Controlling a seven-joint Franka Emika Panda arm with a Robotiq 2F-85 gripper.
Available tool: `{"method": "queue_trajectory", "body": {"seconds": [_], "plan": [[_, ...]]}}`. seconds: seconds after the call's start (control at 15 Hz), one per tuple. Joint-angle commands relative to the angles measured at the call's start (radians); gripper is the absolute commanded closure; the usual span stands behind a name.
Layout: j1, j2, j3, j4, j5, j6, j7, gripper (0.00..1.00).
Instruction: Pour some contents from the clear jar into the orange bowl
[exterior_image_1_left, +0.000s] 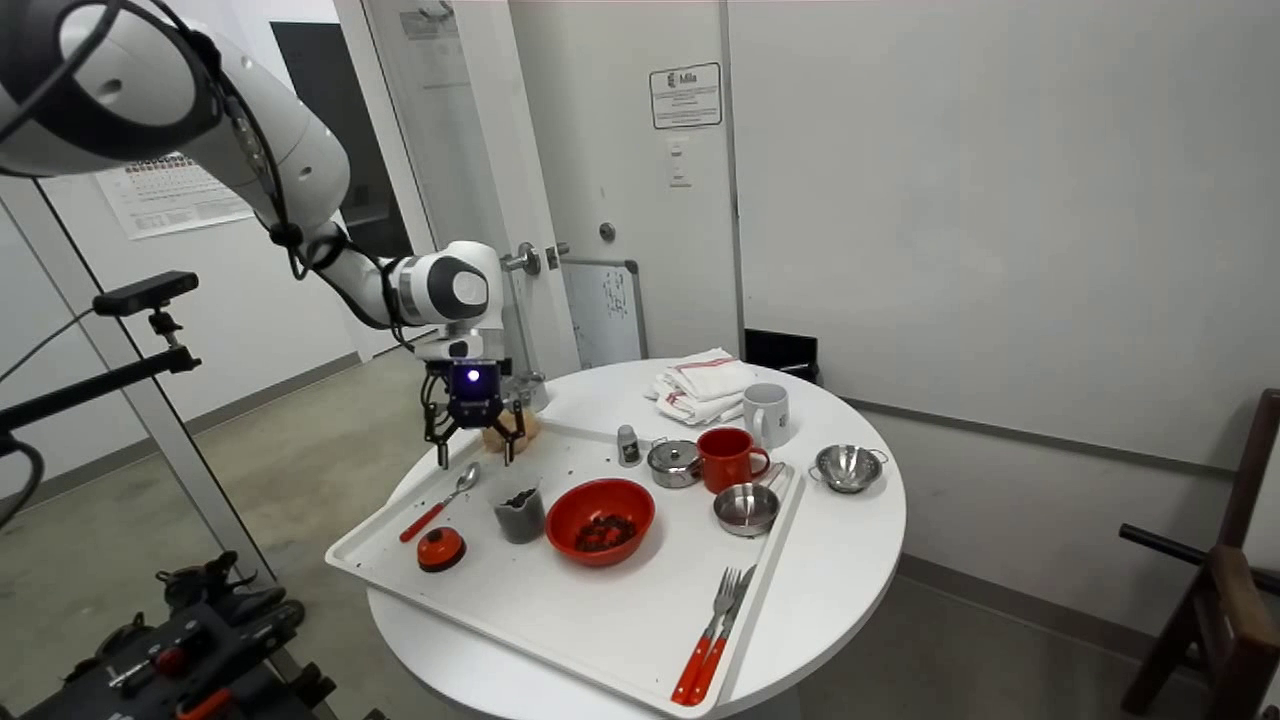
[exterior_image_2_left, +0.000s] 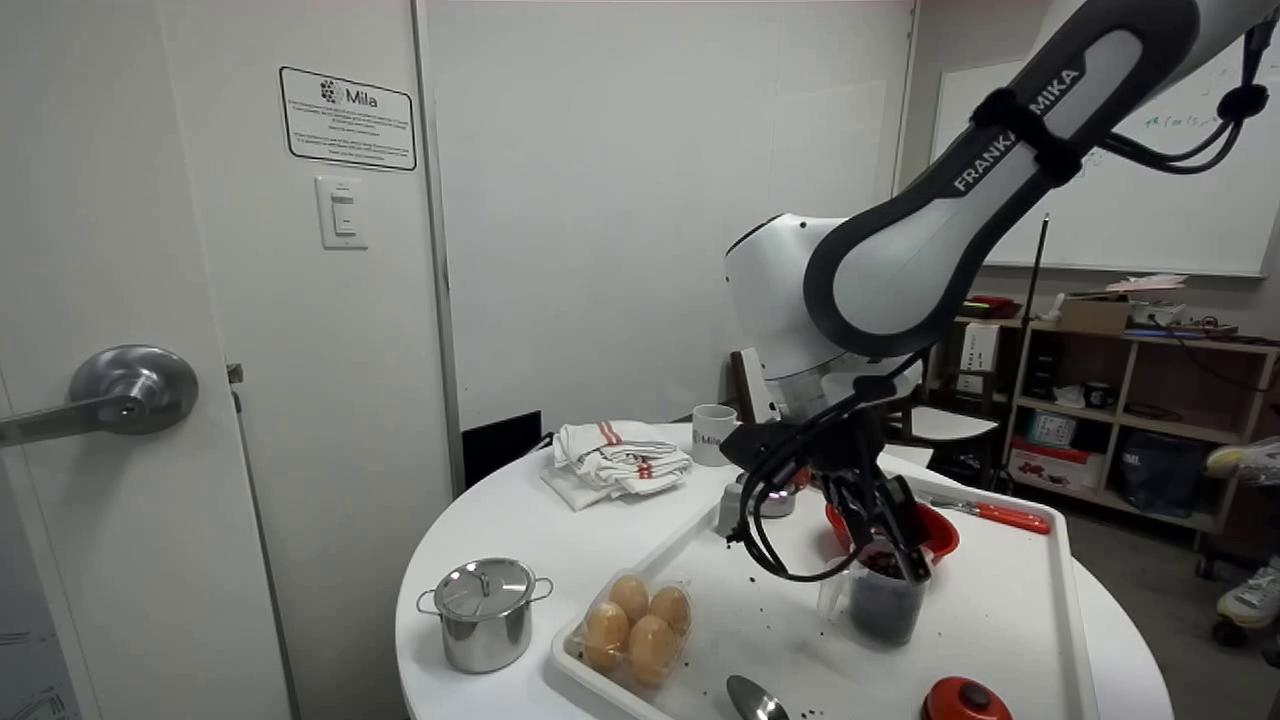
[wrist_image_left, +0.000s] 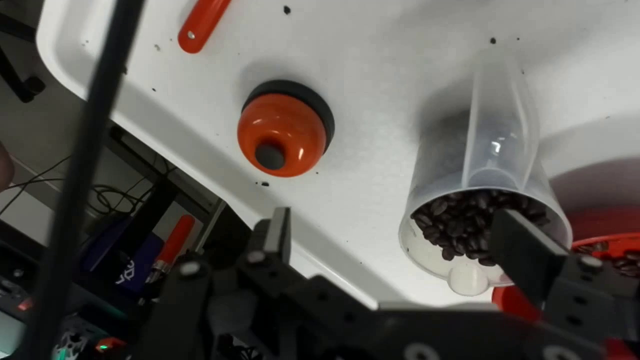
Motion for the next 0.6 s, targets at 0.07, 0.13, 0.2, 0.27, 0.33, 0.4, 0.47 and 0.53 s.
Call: {"method": "queue_trajectory", "body": {"seconds": [0.07,0.13,0.2,0.27,0.33,0.4,0.47,0.53], "plan": [[0.002,0.010,-0.022,0.011,-0.033,0.034,-0.028,0.00],[0.004,0.015,-0.024,0.016,-0.036,0.038,-0.030,0.00],[0.005,0.022,-0.024,0.022,-0.039,0.041,-0.033,0.00],[0.007,0.033,-0.021,0.031,-0.039,0.043,-0.038,0.00],[0.007,0.040,-0.018,0.035,-0.038,0.047,-0.044,0.00],[0.008,0.048,-0.015,0.039,-0.036,0.053,-0.053,0.00],[0.008,0.057,-0.014,0.045,-0.034,0.057,-0.062,0.00],[0.007,0.063,-0.013,0.048,-0.032,0.064,-0.074,0.00]]}}
